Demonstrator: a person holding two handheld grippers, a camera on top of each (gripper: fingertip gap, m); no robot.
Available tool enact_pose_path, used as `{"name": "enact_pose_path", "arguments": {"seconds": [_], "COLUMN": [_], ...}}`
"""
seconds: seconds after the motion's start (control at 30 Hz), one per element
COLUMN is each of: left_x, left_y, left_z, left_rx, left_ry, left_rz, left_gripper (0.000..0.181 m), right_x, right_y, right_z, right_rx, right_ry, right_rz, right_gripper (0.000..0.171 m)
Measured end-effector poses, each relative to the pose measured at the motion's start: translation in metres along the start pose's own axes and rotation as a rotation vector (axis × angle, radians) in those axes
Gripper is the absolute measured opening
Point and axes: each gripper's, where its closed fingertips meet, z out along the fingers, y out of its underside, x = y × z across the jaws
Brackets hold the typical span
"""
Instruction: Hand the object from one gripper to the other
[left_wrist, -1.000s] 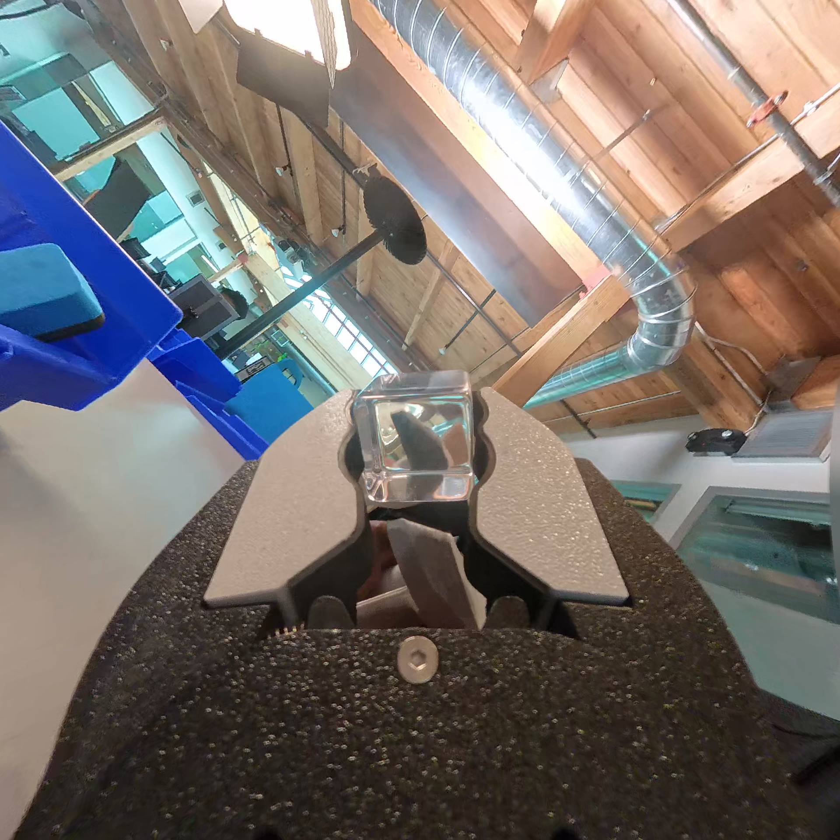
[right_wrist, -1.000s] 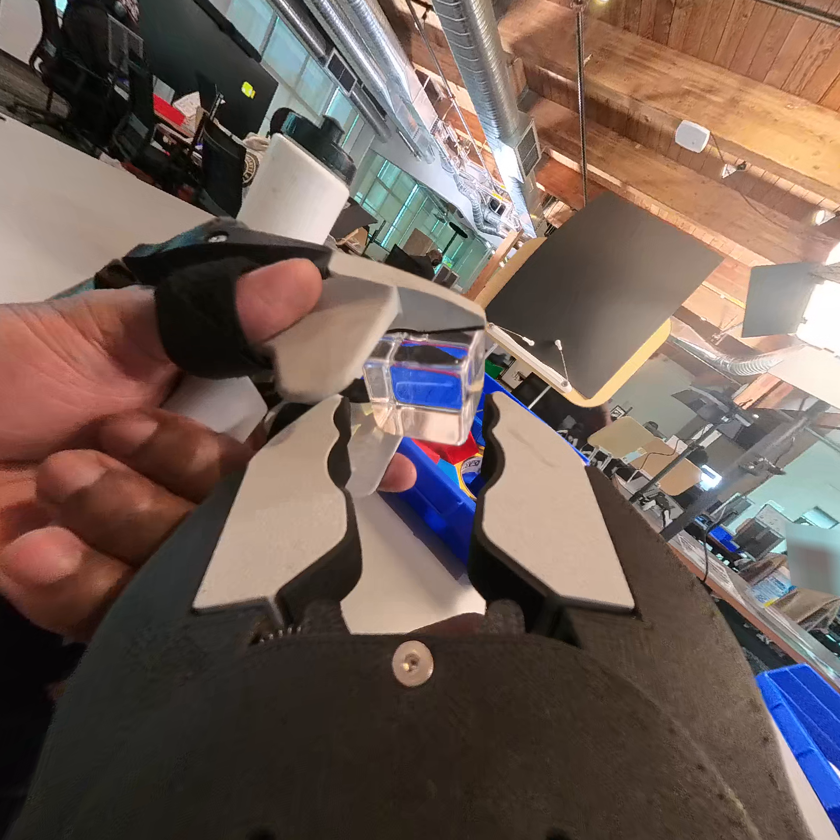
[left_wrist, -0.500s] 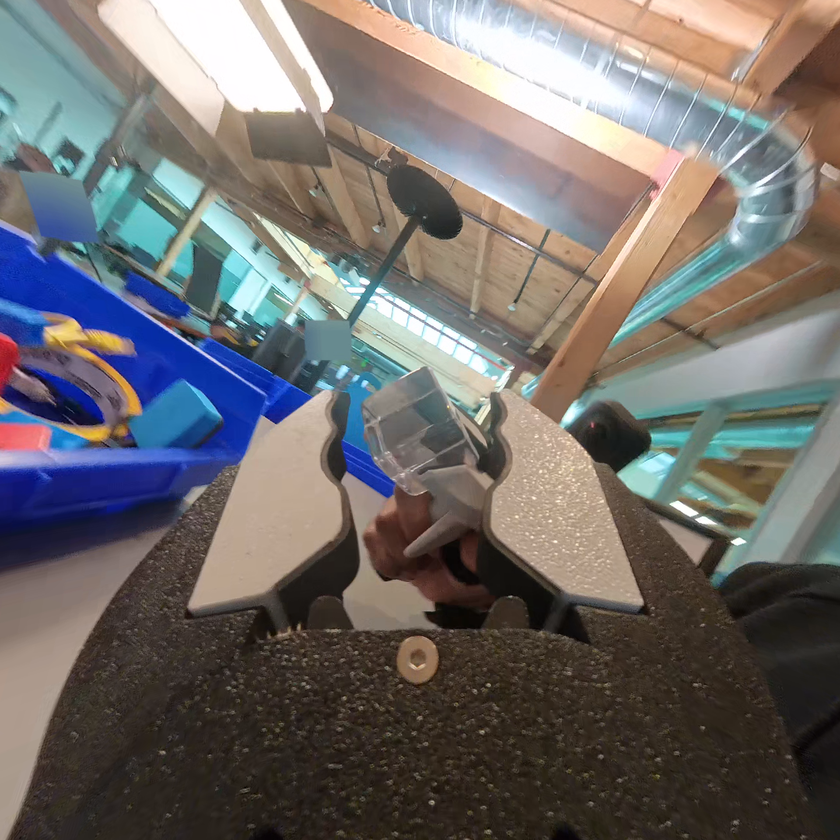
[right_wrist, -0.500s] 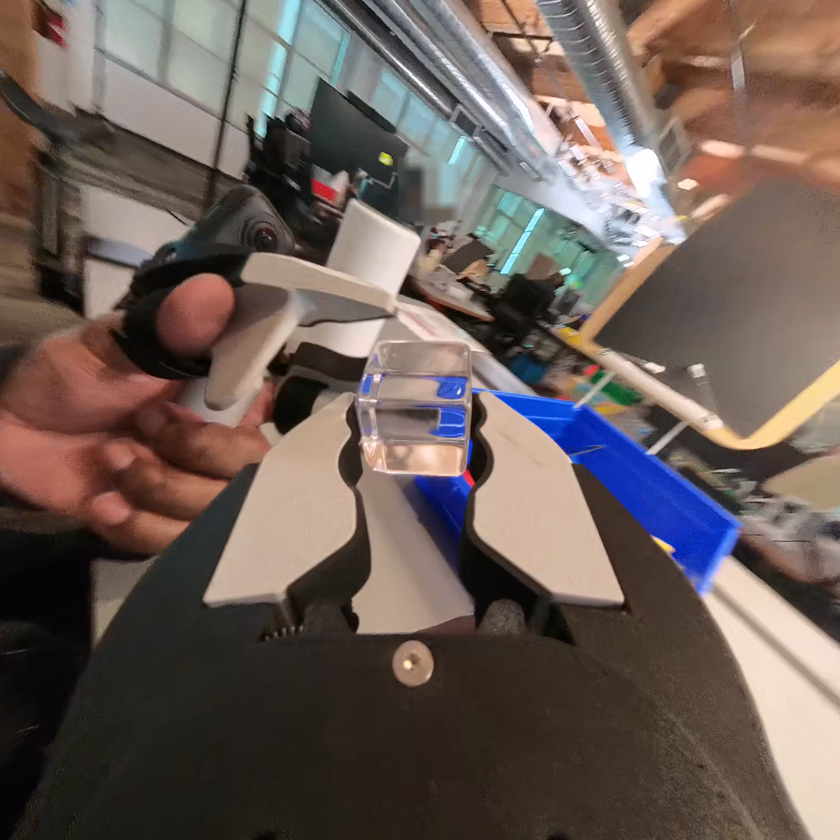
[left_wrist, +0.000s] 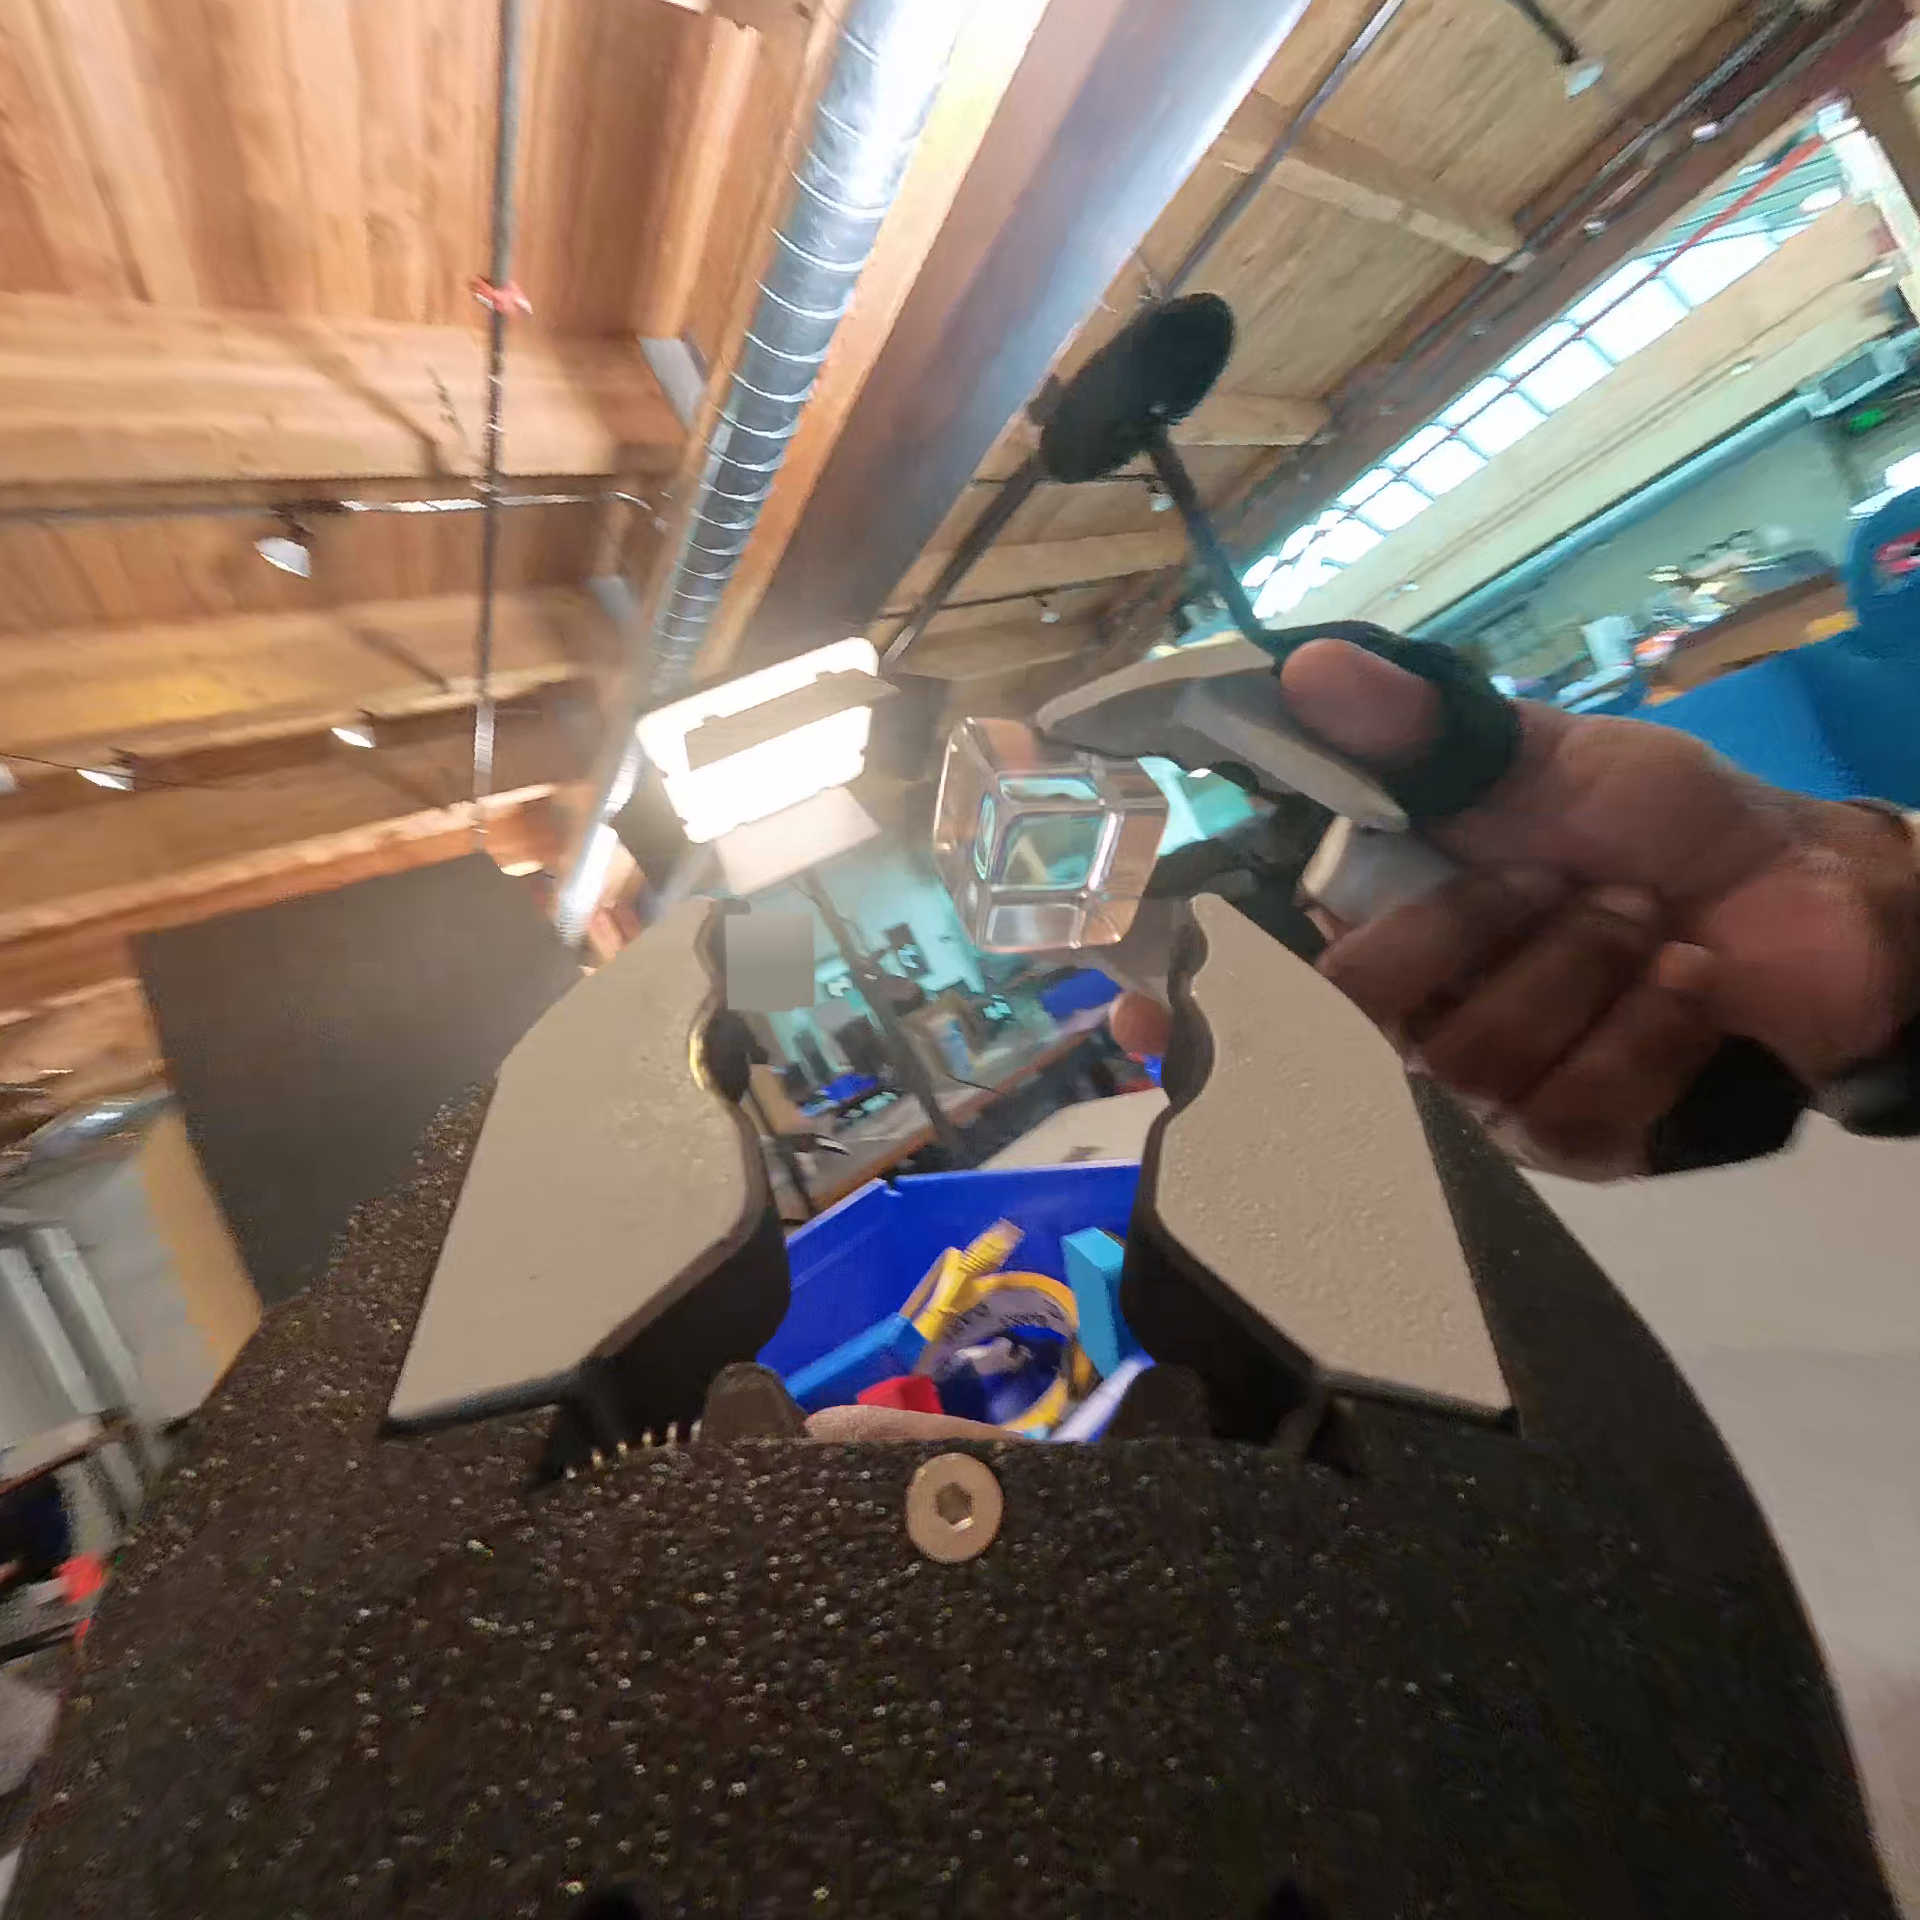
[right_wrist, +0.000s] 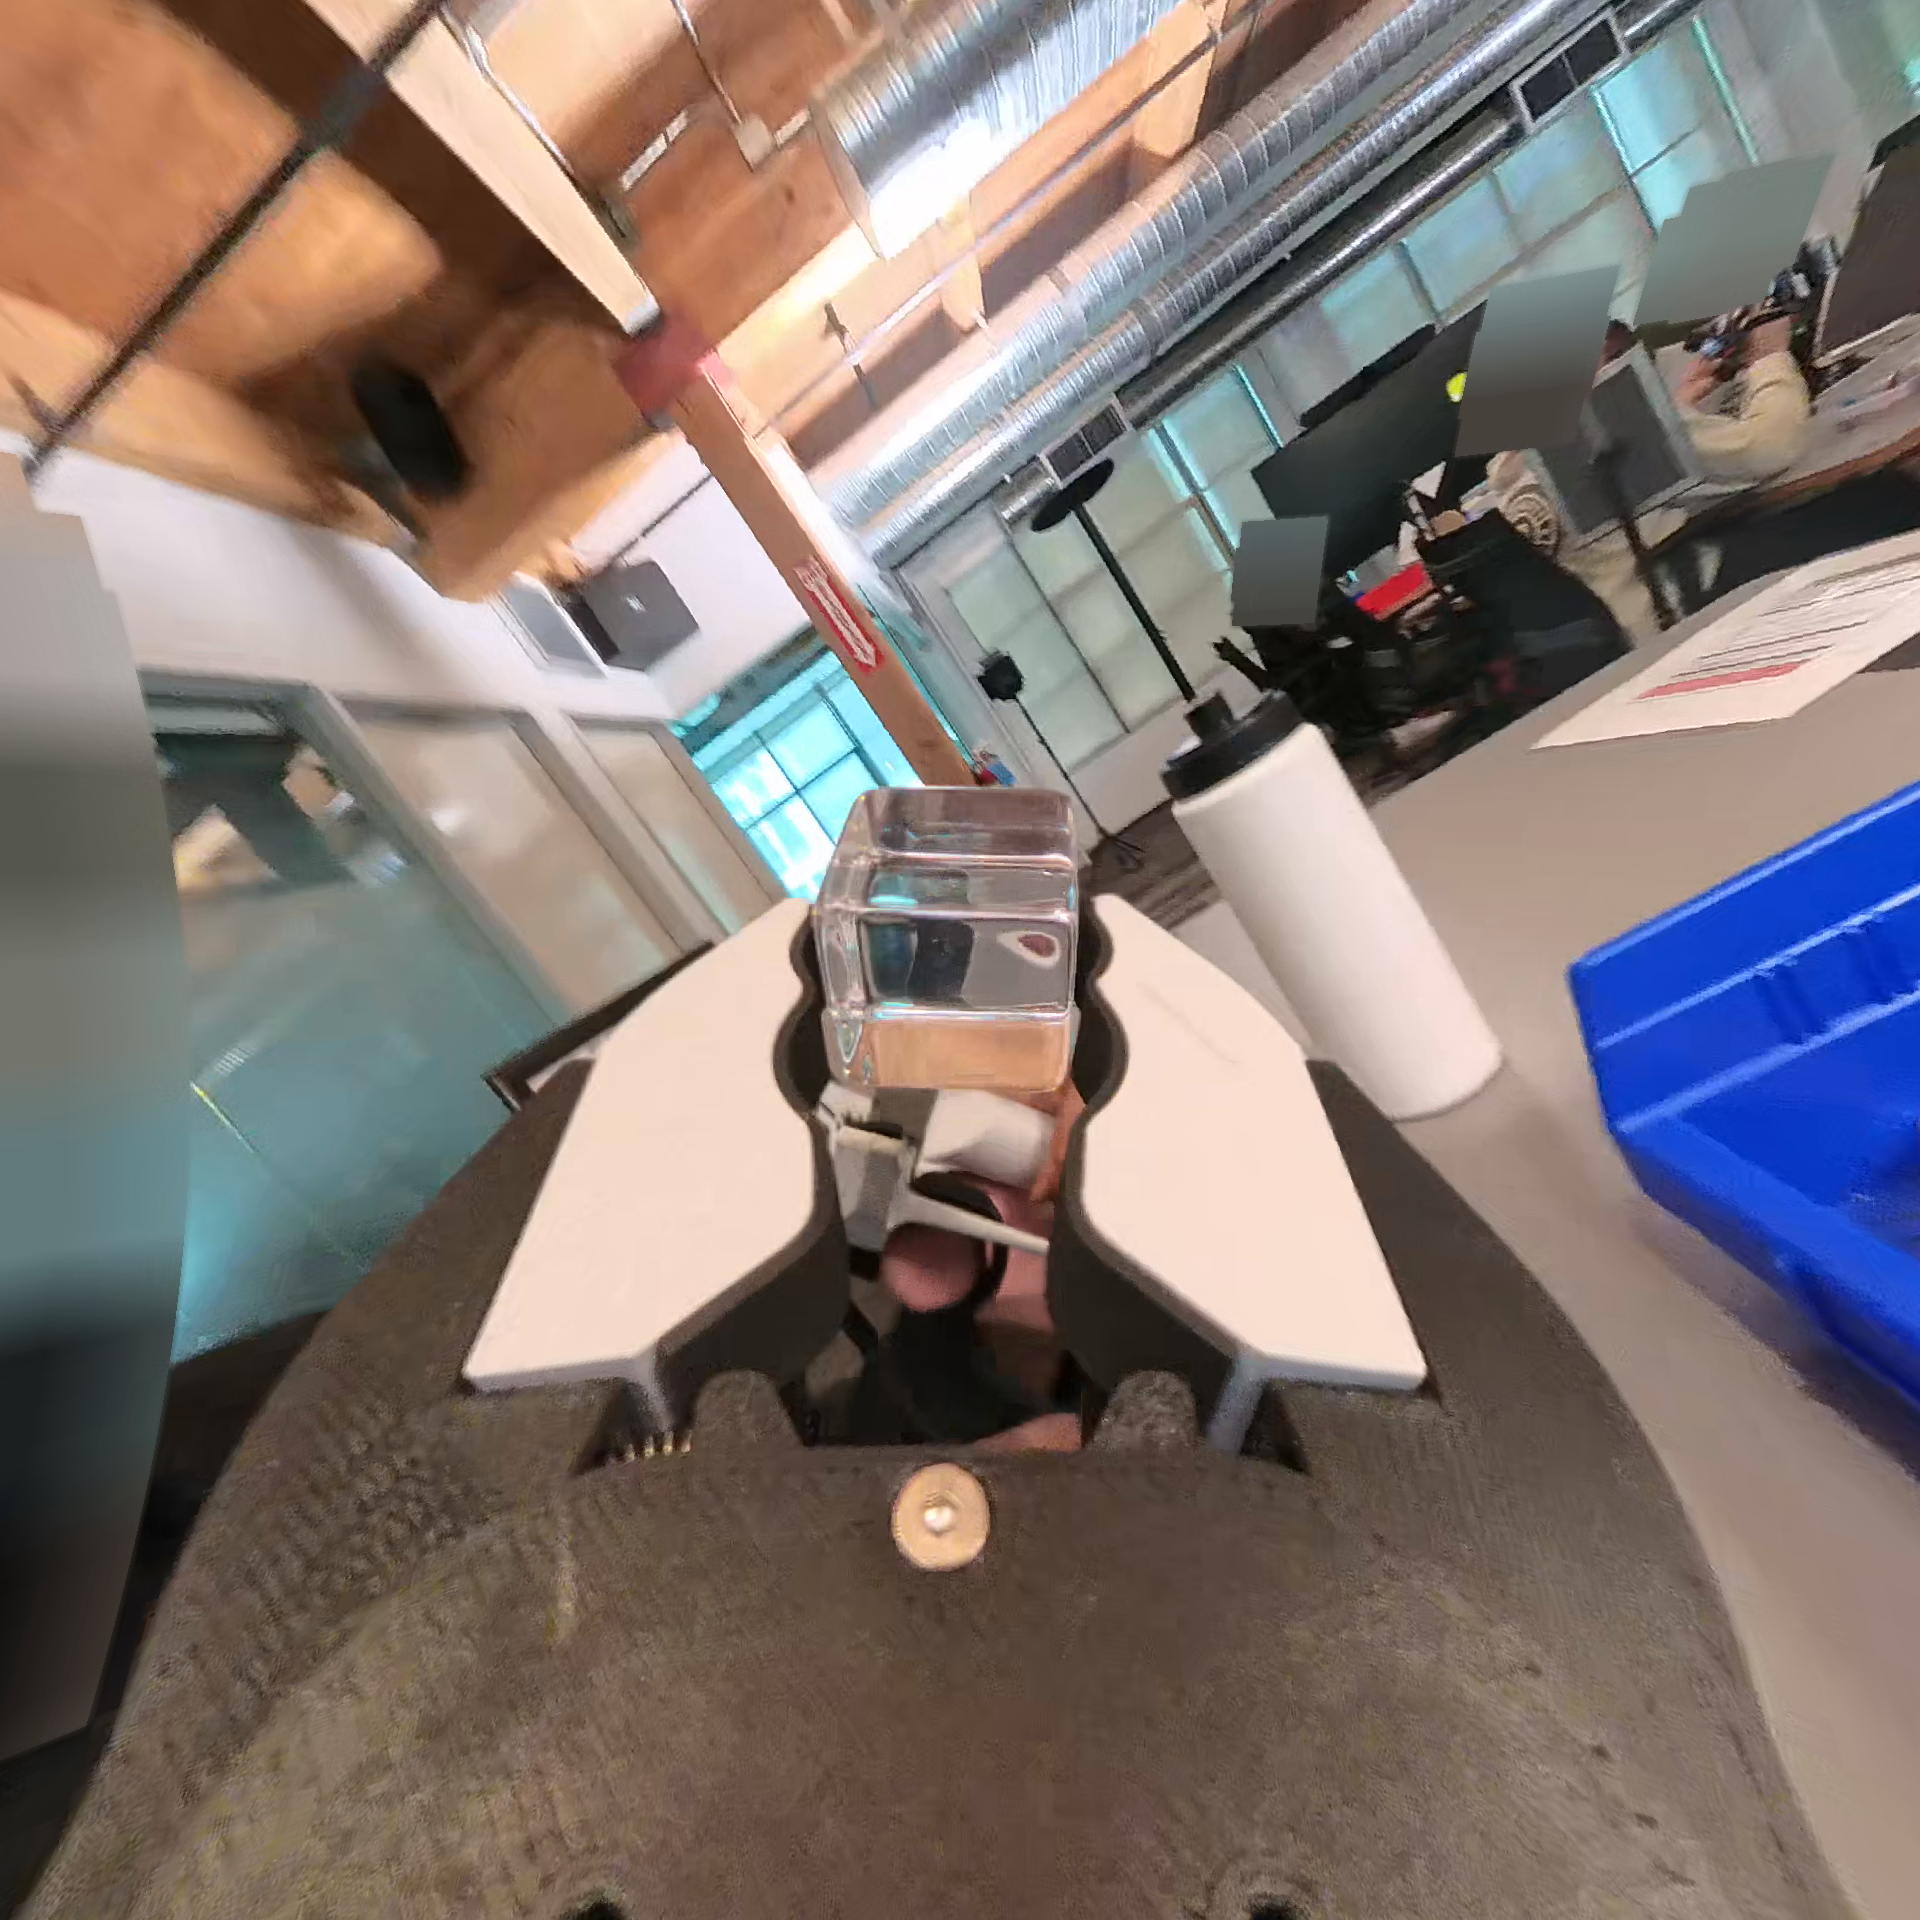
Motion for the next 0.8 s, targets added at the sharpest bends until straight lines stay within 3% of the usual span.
{"name": "enact_pose_path", "arguments": {"seconds": [0.13,0.3,0.6,0.8], "left_x": [-0.011,-0.010,-0.011,0.002], "left_y": [-0.008,-0.002,0.005,0.005], "left_z": [0.015,0.018,0.013,0.017], "left_rx": [0.005,-0.047,-0.048,-0.024], "left_ry": [-0.197,-0.293,-0.273,-0.217], "left_rz": [0.149,0.246,0.203,0.215], "left_gripper": [0.081,0.075,0.066,0.047], "right_x": [0.000,0.006,0.004,0.002], "right_y": [-0.004,0.011,0.019,0.021], "right_z": [0.020,0.033,0.032,0.027], "right_rx": [0.042,0.035,0.054,0.052], "right_ry": [-0.027,-0.046,-0.015,0.035], "right_rz": [0.068,0.129,0.120,0.053], "right_gripper": [0.045,0.045,0.045,0.045]}}
